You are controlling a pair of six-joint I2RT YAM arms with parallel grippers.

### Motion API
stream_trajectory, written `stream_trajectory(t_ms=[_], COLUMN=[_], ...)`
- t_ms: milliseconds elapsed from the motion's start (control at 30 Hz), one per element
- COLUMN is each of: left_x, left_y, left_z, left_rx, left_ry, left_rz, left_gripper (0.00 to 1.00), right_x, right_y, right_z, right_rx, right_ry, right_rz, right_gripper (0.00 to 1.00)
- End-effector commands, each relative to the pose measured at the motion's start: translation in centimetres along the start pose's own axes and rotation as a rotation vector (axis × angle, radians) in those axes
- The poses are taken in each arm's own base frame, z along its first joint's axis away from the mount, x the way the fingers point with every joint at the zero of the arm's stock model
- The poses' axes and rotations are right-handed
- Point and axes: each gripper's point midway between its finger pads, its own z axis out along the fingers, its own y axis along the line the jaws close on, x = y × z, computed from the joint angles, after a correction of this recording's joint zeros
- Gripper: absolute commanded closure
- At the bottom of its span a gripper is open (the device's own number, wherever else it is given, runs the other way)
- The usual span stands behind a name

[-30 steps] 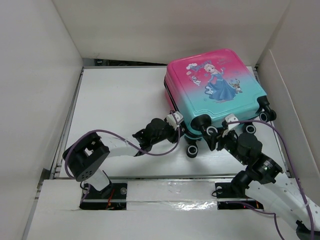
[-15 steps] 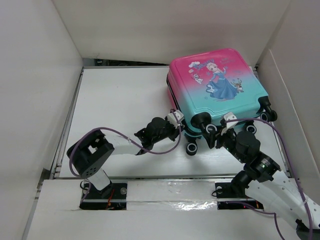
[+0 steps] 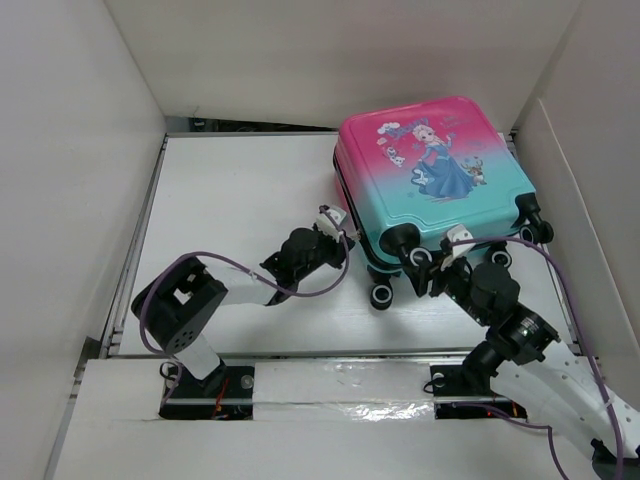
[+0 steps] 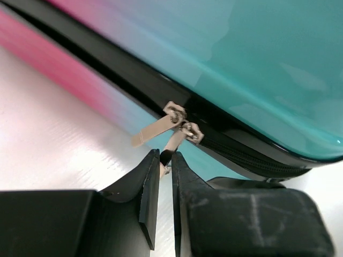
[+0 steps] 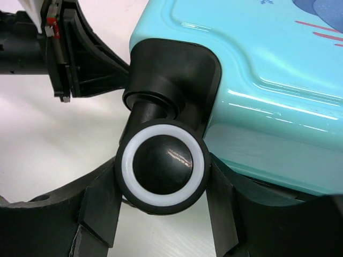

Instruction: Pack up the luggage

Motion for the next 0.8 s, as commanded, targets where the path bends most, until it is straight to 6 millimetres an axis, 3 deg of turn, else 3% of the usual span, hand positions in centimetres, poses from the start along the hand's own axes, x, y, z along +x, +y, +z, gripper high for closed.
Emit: stream_trajectory(t_ms=[0, 133, 233, 267, 300, 333, 367, 400, 433, 467, 500, 533, 567, 600, 633, 667, 700, 767], left_x=[-5.1, -5.0, -5.5, -5.4, -5.6, -6.3, -7.1, -6.5, -8.8, -9.6, -9.2, -10.0, -13.0, -13.2, -15.3, -15.1, -15.6, -16.8], left_y=[8.2, 10.6, 10.7, 11.2, 11.2, 11.0, 11.5, 11.9, 11.6, 12.0, 12.1, 12.1, 11.6, 11.7, 11.1, 10.9, 10.7, 9.9], left_z=[-1.2, -1.3, -3.0, -4.8, -5.9, -8.2, -9.7, -11.1, -13.7, -15.2, -16.5, -17.9, -20.9, -22.1, -24.7, -25.3, -26.3, -28.2], left_rx=[-0.27, -0.335, -0.362, -0.404, -0.414, -0.424, -0.464, -0.505, -0.502, -0.536, -0.562, -0.572, -0.544, -0.555, -0.515, -0.516, -0.504, -0.46], left_ry=[-0.188, -0.181, -0.244, -0.269, -0.299, -0.35, -0.404, -0.394, -0.484, -0.528, -0.517, -0.551, -0.68, -0.689, -0.78, -0.772, -0.793, -0.844], left_rz=[-0.129, -0.163, -0.232, -0.264, -0.317, -0.342, -0.404, -0.437, -0.473, -0.502, -0.535, -0.558, -0.611, -0.621, -0.644, -0.656, -0.669, -0.707], left_gripper=[1.0, 1.0, 1.0, 1.0, 0.83, 0.71, 0.61, 0.48, 0.45, 0.43, 0.38, 0.32, 0.23, 0.01, 0.01, 0.01, 0.01, 0.01], right_x=[-1.3, -1.0, -0.8, -1.7, -2.0, -0.7, -1.2, -3.7, -4.2, -2.3, -3.0, -6.1, -4.5, -4.4, -6.8, -6.6, -7.1, -8.8], right_y=[0.9, 2.3, 5.7, 6.8, 7.8, 8.9, 11.2, 12.7, 14.1, 17.0, 18.8, 20.8, 22.0, 22.7, 23.3, 23.5, 23.6, 24.0], right_z=[0.0, 0.6, 1.6, 2.0, 2.4, 3.7, 4.0, 4.7, 5.4, 7.0, 7.7, 8.4, 10.6, 11.4, 12.1, 12.4, 12.5, 11.1], right_rx=[-0.053, -0.131, -0.271, -0.3, -0.325, -0.345, -0.407, -0.439, -0.466, -0.526, -0.562, -0.592, -0.575, -0.561, -0.553, -0.552, -0.552, -0.586], right_ry=[-0.052, -0.04, -0.027, -0.058, -0.063, -0.006, -0.017, -0.078, -0.077, -0.008, -0.021, -0.074, -0.02, 0.002, -0.027, -0.003, -0.013, -0.06], right_rz=[0.0, -0.007, -0.025, -0.024, -0.026, -0.035, -0.049, -0.05, -0.056, -0.118, -0.138, -0.143, -0.177, -0.185, -0.174, -0.179, -0.181, -0.191], right_gripper=[1.0, 1.0, 1.0, 1.0, 1.0, 1.0, 1.0, 1.0, 1.0, 1.0, 1.0, 1.0, 1.0, 0.88, 0.7, 0.52, 0.03, 0.0])
